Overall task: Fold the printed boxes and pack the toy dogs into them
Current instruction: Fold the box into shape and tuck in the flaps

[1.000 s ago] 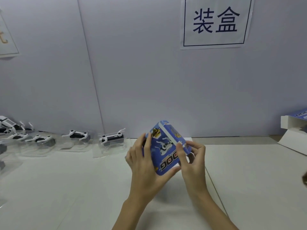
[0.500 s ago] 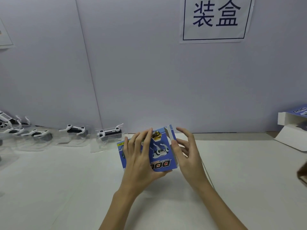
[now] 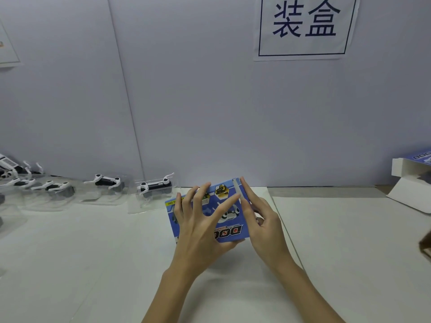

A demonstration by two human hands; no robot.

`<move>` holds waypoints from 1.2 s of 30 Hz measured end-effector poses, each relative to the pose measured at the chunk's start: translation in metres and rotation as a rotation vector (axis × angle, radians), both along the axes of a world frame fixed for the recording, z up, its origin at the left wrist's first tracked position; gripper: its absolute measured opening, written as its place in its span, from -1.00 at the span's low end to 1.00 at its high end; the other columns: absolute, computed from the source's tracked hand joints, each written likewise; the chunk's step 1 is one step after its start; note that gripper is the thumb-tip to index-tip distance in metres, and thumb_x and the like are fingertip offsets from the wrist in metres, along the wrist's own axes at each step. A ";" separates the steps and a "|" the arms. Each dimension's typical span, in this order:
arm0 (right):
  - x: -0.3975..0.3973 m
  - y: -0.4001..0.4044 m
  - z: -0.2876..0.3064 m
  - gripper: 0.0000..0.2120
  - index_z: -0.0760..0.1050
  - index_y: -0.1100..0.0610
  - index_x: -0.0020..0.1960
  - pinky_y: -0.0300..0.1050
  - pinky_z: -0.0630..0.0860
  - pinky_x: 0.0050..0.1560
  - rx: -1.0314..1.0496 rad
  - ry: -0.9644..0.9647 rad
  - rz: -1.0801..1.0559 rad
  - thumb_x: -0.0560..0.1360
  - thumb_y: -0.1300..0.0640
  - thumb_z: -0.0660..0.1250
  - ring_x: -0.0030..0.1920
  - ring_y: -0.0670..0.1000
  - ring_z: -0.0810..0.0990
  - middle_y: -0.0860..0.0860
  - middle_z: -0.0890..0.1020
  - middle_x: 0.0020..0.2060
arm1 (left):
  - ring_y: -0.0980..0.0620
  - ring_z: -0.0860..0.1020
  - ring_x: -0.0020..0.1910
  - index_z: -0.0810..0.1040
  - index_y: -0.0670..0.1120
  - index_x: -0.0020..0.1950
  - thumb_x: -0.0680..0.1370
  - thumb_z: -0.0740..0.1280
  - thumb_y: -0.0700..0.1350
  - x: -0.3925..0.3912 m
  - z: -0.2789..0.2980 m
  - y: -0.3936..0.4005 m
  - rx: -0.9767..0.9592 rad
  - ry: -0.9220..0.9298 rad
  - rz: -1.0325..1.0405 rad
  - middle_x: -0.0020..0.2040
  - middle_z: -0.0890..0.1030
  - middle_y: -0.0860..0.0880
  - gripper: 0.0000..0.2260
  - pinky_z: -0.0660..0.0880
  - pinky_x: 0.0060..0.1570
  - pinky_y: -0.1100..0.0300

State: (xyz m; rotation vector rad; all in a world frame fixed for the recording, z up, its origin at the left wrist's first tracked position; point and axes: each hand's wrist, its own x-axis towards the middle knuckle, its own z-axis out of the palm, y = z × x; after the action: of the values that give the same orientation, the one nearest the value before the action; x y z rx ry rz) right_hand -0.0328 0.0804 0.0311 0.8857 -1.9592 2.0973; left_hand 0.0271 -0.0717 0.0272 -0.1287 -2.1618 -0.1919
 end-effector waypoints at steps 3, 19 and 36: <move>-0.002 0.001 -0.002 -0.48 0.37 -0.18 0.54 0.00 0.73 -0.08 0.019 0.024 0.010 0.57 -0.08 0.26 0.26 0.00 0.65 -0.03 0.60 0.27 | -0.32 0.31 0.52 0.32 0.27 0.55 0.41 0.41 0.45 0.001 -0.001 0.000 -0.044 -0.011 0.032 0.56 0.27 -0.16 -0.24 0.18 0.45 -0.44; 0.003 0.003 0.001 -0.54 0.37 -0.15 0.56 -0.04 0.68 0.11 0.028 0.047 0.140 0.66 -0.02 0.26 0.44 -0.01 0.49 -0.10 0.49 0.43 | -0.25 0.37 0.42 0.30 0.32 0.55 0.36 0.47 0.43 0.007 0.011 -0.007 0.043 0.050 0.108 0.48 0.35 -0.15 -0.20 0.32 0.30 -0.32; 0.020 -0.016 -0.006 -0.60 0.40 -0.20 0.48 -0.20 0.67 0.01 -0.083 0.004 0.031 0.65 -0.05 0.17 0.36 -0.08 0.55 -0.08 0.56 0.31 | -0.27 0.39 0.42 0.37 0.25 0.48 0.34 0.49 0.36 0.008 0.014 -0.004 0.090 0.022 0.091 0.47 0.36 -0.16 -0.25 0.36 0.28 -0.36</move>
State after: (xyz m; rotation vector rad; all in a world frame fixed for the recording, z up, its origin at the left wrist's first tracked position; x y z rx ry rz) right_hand -0.0125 0.0649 0.0247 0.9089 -1.8534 2.1742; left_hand 0.0351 -0.0755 0.0411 0.0189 -2.1282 -0.2345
